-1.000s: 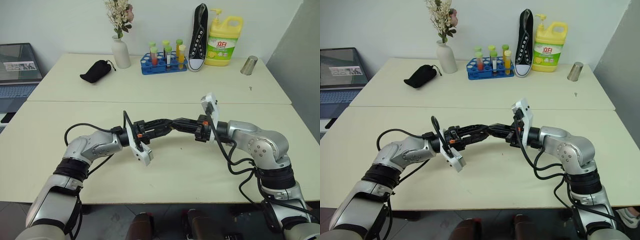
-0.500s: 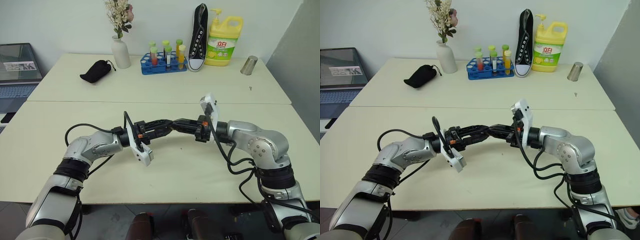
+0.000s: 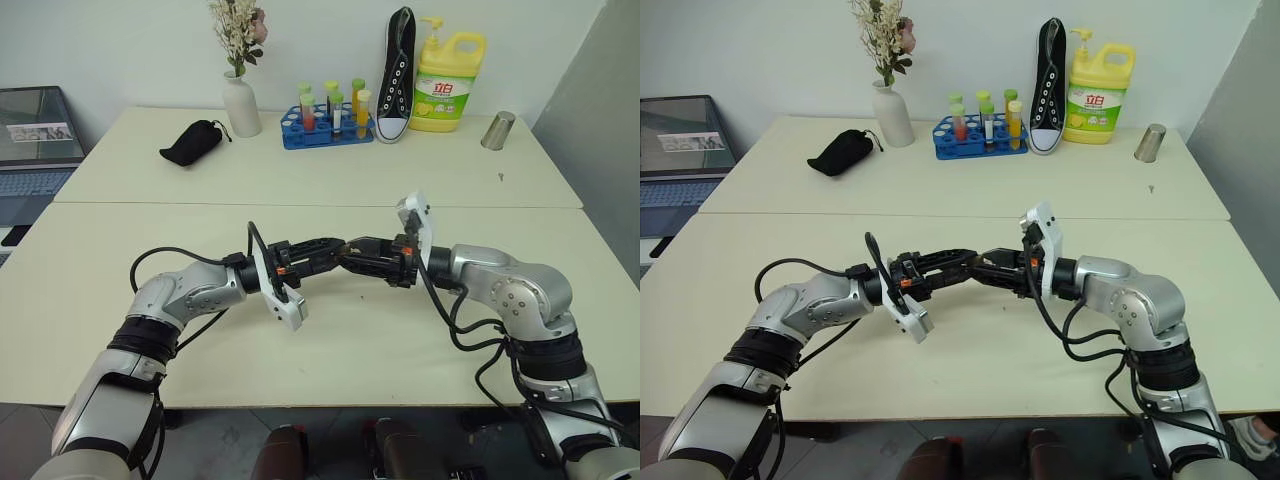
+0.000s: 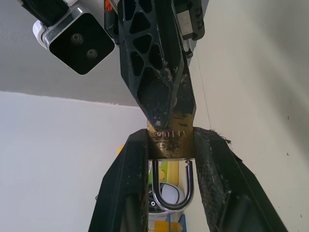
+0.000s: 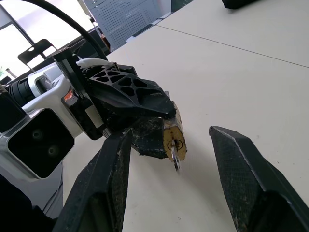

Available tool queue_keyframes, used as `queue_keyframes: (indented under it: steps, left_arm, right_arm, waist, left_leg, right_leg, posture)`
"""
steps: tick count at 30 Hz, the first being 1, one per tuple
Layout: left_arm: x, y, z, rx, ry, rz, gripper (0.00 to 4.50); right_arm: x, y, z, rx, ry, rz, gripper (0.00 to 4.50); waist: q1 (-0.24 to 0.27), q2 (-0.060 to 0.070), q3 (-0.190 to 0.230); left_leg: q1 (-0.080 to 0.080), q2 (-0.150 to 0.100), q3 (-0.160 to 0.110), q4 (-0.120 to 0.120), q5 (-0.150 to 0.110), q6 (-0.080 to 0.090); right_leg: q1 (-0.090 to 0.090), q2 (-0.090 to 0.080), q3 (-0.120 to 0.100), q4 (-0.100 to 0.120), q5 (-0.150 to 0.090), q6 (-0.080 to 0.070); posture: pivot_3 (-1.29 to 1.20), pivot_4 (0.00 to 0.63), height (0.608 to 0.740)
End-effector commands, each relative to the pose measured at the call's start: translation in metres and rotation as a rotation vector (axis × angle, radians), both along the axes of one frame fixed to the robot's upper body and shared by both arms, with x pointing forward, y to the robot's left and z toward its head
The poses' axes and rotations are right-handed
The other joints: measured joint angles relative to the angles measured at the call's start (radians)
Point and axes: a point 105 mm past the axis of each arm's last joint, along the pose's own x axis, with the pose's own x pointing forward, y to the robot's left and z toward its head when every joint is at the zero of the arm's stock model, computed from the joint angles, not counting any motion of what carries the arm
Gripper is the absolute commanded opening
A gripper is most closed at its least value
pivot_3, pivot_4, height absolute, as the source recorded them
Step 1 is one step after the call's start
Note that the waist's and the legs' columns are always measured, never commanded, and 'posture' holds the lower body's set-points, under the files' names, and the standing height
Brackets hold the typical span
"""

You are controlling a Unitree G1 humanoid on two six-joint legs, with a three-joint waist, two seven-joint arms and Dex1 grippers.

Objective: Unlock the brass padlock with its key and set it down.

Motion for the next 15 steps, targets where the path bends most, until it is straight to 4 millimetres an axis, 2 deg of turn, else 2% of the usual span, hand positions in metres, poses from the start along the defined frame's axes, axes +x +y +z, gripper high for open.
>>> queue_keyframes:
  steps: [1, 4, 5, 7, 12, 15]
  left_arm:
    - [-0.0037, -0.0045, 0.0178, -0.049, -0.046, -0.031, 0.96]
    - [-0.0042, -0.0043, 0.0179, -0.052, -0.044, -0.030, 0.96]
    - [-0.0041, -0.0043, 0.0179, -0.053, -0.044, -0.030, 0.96]
    - [-0.0038, -0.0045, 0.0184, -0.055, -0.044, -0.028, 0.96]
    - [-0.0044, -0.0052, 0.0183, -0.056, -0.042, -0.029, 0.96]
    - [-0.0048, -0.0056, 0.0176, -0.056, -0.039, -0.030, 0.96]
  right_arm:
    - [-0.0016, 0.0014, 0.0126, 0.029, -0.042, 0.011, 2.62]
    - [-0.0019, 0.0025, 0.0127, 0.031, -0.042, 0.014, 2.62]
    - [-0.0019, 0.0029, 0.0126, 0.032, -0.040, 0.014, 2.45]
    - [-0.0025, 0.0034, 0.0119, 0.027, -0.040, 0.019, 2.01]
    - [-0.0018, 0.0033, 0.0125, 0.028, -0.042, 0.016, 0.20]
    - [-0.0021, 0.0032, 0.0131, 0.029, -0.046, 0.018, 0.15]
  waist:
    - [0.000, 0.000, 0.000]
    - [0.000, 0.000, 0.000]
    - [0.000, 0.000, 0.000]
    - [0.000, 0.000, 0.000]
    - [0.000, 0.000, 0.000]
    - [0.000, 0.000, 0.000]
  left_leg:
    - [0.000, 0.000, 0.000, 0.000, 0.000, 0.000]
    - [0.000, 0.000, 0.000, 0.000, 0.000, 0.000]
    - [0.000, 0.000, 0.000, 0.000, 0.000, 0.000]
    - [0.000, 0.000, 0.000, 0.000, 0.000, 0.000]
    - [0.000, 0.000, 0.000, 0.000, 0.000, 0.000]
    - [0.000, 0.000, 0.000, 0.000, 0.000, 0.000]
  right_leg:
    - [0.000, 0.000, 0.000, 0.000, 0.000, 0.000]
    - [0.000, 0.000, 0.000, 0.000, 0.000, 0.000]
    - [0.000, 0.000, 0.000, 0.000, 0.000, 0.000]
    - [0.000, 0.000, 0.000, 0.000, 0.000, 0.000]
    - [0.000, 0.000, 0.000, 0.000, 0.000, 0.000]
    - [0.000, 0.000, 0.000, 0.000, 0.000, 0.000]
  posture:
    - [0.00, 0.150, 0.740]
    - [0.00, 0.150, 0.740]
    - [0.00, 0.150, 0.740]
    - [0.00, 0.150, 0.740]
    - [0.00, 0.150, 0.740]
    - [0.00, 0.150, 0.740]
